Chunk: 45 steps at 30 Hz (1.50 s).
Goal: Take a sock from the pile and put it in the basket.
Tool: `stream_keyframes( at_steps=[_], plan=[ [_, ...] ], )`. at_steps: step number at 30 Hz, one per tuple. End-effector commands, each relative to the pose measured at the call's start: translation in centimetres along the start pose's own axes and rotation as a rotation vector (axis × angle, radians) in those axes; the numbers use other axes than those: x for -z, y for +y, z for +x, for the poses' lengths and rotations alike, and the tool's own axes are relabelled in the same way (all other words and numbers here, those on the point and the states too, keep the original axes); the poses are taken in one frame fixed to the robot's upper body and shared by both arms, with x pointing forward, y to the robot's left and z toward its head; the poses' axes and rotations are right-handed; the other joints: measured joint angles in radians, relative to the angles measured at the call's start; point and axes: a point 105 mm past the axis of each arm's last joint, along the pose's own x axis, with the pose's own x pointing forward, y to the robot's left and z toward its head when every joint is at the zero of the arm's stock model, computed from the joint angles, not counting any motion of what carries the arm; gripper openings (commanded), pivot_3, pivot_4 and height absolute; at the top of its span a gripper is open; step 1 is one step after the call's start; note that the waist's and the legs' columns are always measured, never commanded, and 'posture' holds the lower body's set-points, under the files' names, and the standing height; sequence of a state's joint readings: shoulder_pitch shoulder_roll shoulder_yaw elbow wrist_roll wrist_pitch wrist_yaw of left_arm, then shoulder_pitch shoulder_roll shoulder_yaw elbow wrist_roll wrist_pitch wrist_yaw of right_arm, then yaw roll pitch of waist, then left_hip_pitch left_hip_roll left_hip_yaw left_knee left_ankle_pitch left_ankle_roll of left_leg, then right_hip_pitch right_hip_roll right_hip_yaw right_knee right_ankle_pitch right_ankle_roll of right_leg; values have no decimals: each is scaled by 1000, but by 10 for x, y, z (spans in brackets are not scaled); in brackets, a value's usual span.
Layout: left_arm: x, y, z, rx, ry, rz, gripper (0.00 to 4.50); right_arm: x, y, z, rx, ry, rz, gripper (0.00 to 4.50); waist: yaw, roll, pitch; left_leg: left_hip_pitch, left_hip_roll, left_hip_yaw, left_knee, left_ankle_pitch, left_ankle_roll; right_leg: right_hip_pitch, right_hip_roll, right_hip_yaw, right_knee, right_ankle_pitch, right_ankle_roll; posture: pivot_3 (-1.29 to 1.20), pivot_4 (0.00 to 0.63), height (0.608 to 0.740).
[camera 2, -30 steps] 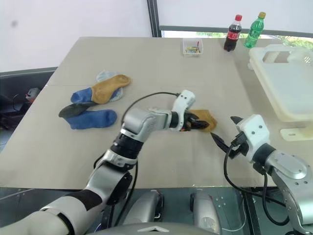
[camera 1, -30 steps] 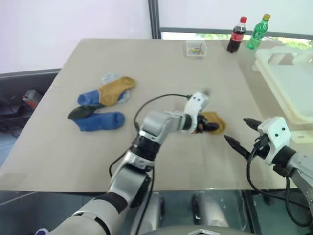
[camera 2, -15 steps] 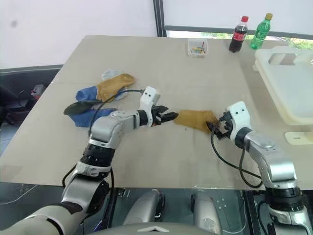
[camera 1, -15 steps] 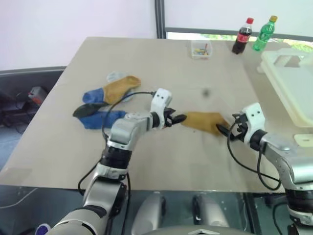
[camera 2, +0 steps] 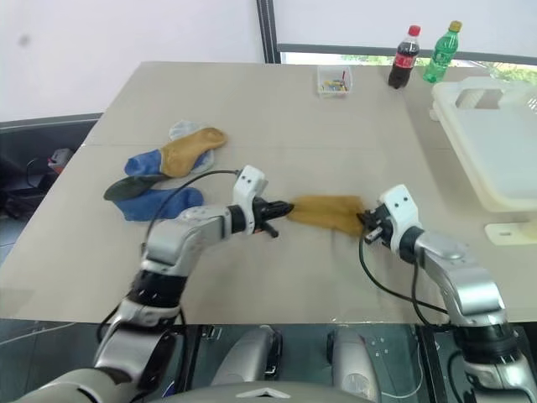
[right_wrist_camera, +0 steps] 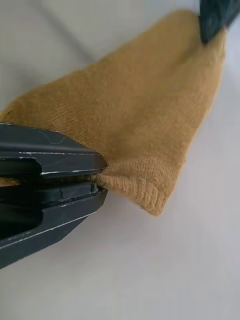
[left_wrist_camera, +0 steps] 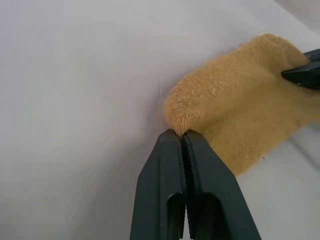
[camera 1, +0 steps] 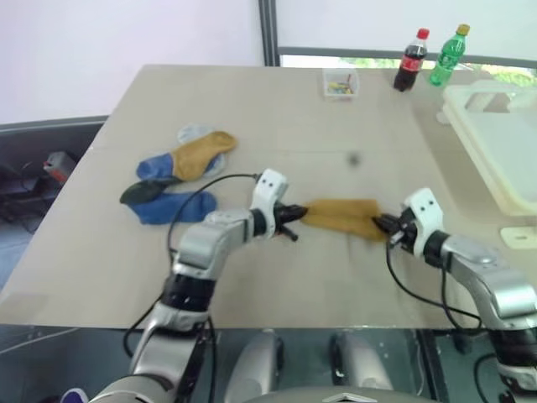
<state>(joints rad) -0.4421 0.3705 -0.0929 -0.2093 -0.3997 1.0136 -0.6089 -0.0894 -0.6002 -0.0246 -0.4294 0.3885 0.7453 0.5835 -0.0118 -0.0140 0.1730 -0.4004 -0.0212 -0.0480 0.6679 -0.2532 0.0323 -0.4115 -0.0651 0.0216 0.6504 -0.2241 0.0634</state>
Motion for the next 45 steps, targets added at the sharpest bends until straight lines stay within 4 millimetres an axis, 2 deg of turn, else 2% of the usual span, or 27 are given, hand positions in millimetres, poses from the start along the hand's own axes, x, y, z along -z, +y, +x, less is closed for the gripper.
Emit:
stream_keyframes(
  at_steps=[1,6,7,10,12,13,14,16,20,24,26,30,37,45],
  plan=[
    [-8,-15,-22,23,-25,47,27,-10,11,-15,-6,-8,-30,201,0,0,0,1,0,0,0,0,0,1,0,0,0,0,0,0,150,740],
    [13,-19,-19,18,43,49,27,9,15,-13,20,74,-68,201,2,0,0,2,0,0,2,0,0,2,0,0,1,0,0,0,150,740],
    [18,-20,-17,21,60,45,314,12,16,-11,15,81,-74,77,2,0,0,2,0,0,2,0,0,2,0,0,1,0,0,0,150,740],
    [19,-19,-13,-8,64,33,1140,18,12,-8,26,83,-81,955,2,0,0,2,0,0,2,0,0,2,0,0,1,0,0,0,150,740],
    [13,-12,-17,-61,43,67,2061,14,11,-11,24,56,-105,1922,1,0,0,1,0,0,2,0,0,1,0,0,0,0,0,0,150,740],
    [9,-8,-21,-82,27,82,2686,8,11,-13,30,18,-105,2596,1,0,0,2,0,0,1,0,0,1,0,0,0,0,0,0,150,740],
    [4,-5,-27,-102,3,110,2974,-1,13,-16,17,-31,-99,3136,1,0,0,2,0,0,1,0,0,1,1,0,0,0,0,0,150,740],
    [-10,9,-40,-187,-66,170,2974,-25,17,-26,-20,-144,-126,3204,-1,0,0,2,0,0,1,0,0,1,1,0,1,0,0,0,150,740],
    [-29,42,-53,-381,-157,216,2974,-55,22,-35,-65,-288,-157,3204,2,0,1,2,1,1,1,0,0,1,1,0,0,0,0,0,150,740],
    [-52,84,-58,-637,-210,275,2974,-82,26,-28,-94,-391,-202,3204,11,-1,1,2,0,0,2,0,0,2,1,-1,-1,0,0,0,150,740],
    [-60,97,-61,-708,-229,275,2974,-90,29,-23,-110,-410,-222,3204,11,-1,1,1,-1,0,2,0,0,2,1,-1,-1,0,0,0,150,740],
    [-61,113,-70,-817,-229,260,2974,-97,32,-15,-124,-424,-244,3204,8,-1,1,0,-1,0,1,0,0,1,0,-1,-1,0,0,0,150,740],
    [-54,134,-94,-1002,-235,197,2974,-97,40,-7,-160,-418,-269,3204,6,-2,1,-1,-1,-1,0,0,0,0,-1,-2,-2,0,0,0,150,740],
    [-36,151,-100,-1072,-166,176,2974,-95,43,-4,-171,-412,-268,3204,7,-2,1,0,-2,-2,0,0,0,0,-1,-2,0,0,0,0,150,740]
  ],
)
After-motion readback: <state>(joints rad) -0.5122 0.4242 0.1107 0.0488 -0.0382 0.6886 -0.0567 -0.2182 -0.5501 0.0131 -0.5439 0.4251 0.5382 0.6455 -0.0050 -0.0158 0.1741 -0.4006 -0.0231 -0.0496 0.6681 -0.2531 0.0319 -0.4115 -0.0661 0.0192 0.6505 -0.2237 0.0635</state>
